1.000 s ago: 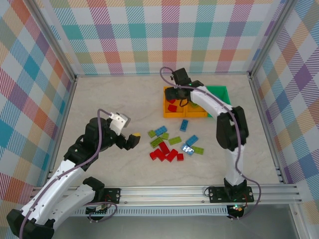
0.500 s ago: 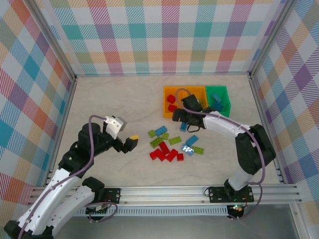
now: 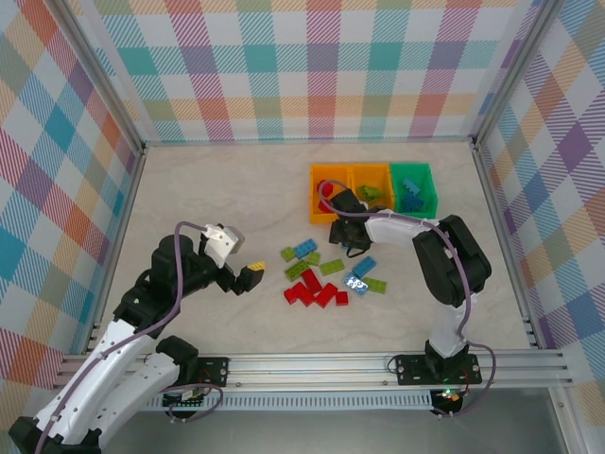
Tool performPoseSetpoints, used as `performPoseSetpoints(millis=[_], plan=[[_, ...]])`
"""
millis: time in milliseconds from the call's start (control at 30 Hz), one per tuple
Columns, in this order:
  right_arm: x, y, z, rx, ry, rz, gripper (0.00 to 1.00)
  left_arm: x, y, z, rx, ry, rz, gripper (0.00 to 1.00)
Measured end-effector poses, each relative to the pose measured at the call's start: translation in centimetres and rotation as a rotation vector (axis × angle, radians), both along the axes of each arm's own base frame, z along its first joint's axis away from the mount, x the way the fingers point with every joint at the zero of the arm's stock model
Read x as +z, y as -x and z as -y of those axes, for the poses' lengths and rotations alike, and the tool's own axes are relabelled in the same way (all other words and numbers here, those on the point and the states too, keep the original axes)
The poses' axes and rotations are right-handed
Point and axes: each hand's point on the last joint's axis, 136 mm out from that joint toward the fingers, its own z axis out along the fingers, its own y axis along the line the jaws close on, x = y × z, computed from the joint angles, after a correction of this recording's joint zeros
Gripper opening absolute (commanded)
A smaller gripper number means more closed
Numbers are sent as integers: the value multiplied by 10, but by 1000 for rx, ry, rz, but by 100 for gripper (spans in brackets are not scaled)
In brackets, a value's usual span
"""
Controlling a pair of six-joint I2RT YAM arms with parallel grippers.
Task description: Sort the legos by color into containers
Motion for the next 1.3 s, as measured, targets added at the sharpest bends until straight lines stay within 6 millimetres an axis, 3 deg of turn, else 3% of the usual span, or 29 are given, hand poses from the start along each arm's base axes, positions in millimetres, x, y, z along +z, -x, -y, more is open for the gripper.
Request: performPoseSetpoints(millis=[200, 400, 533, 700, 800, 933, 1033, 1167, 1300], plan=[[3, -1, 3, -8, -6, 33, 26, -7, 16, 16, -111, -30, 9, 100], [14, 20, 19, -15, -4, 55, 25, -14, 26, 25, -171, -57, 7, 100], [52, 26, 25, 25, -28, 152, 24, -12, 29, 26, -187, -61, 22, 100], [115, 22, 33, 89, -77, 349, 13, -3, 37, 27, -224, -41, 59, 100], [143, 7, 59, 57, -62, 440, 13, 1, 40, 27, -238, -36, 81, 100], [160, -24, 106, -33, 0, 486, 13, 1, 40, 27, -239, -38, 85, 100], [167, -60, 137, -99, 36, 491, 14, 1, 40, 27, -235, -40, 87, 100], [159, -104, 166, -156, 67, 464, 15, 2, 39, 26, -228, -42, 91, 100], [130, -128, 180, -173, 83, 399, 22, 6, 39, 23, -214, -39, 111, 100]])
